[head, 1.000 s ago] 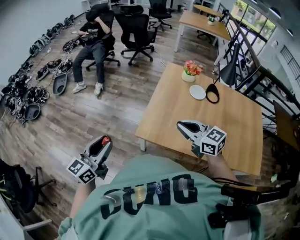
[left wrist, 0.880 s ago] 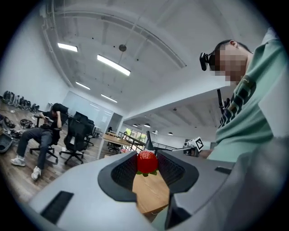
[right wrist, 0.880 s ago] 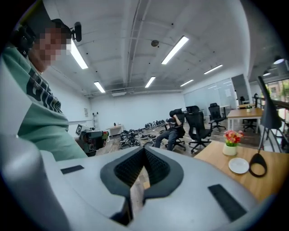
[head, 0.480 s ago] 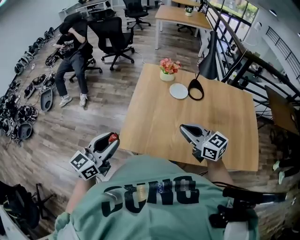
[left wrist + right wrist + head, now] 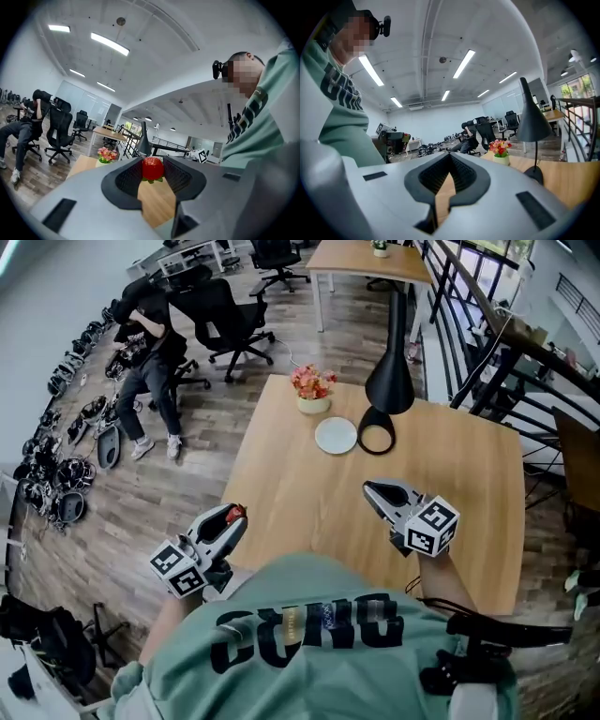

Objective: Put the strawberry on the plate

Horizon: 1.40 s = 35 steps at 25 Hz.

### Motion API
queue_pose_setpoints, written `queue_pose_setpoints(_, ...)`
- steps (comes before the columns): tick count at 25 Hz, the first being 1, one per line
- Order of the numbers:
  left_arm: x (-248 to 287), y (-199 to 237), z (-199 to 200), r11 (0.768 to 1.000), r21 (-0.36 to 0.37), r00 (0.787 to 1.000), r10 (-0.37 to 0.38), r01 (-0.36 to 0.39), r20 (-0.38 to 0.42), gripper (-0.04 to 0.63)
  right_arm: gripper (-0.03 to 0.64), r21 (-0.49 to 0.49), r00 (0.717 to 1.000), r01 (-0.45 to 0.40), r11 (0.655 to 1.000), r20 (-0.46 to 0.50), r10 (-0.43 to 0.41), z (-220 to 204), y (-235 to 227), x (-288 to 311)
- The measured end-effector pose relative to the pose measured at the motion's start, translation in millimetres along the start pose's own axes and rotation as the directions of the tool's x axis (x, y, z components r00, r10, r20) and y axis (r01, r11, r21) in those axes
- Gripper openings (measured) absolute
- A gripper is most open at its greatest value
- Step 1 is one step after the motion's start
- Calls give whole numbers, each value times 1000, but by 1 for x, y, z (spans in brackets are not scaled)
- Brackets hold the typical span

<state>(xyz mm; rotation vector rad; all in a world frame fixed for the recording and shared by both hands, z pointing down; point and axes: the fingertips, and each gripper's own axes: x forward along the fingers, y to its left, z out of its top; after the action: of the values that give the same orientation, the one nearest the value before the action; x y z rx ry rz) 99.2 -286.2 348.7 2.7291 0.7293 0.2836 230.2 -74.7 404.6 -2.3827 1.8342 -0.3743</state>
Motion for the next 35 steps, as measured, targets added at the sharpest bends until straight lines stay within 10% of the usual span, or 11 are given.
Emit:
queue_pose_setpoints(13, 32, 31, -27, 999, -31, 991, -49, 45, -128, 143, 5, 150, 998, 59, 987, -27, -55, -61, -30, 20)
queue_pose_setpoints(24, -40, 139, -4, 957, 7, 955, -288, 289, -74, 143, 5, 113, 978, 209, 971, -45, -205, -21, 56, 127)
queue_pose_setpoints(35, -37, 158, 16, 961, 55, 962, -273, 273, 1, 143, 5, 78, 965, 256, 963, -82, -250, 4, 49, 106)
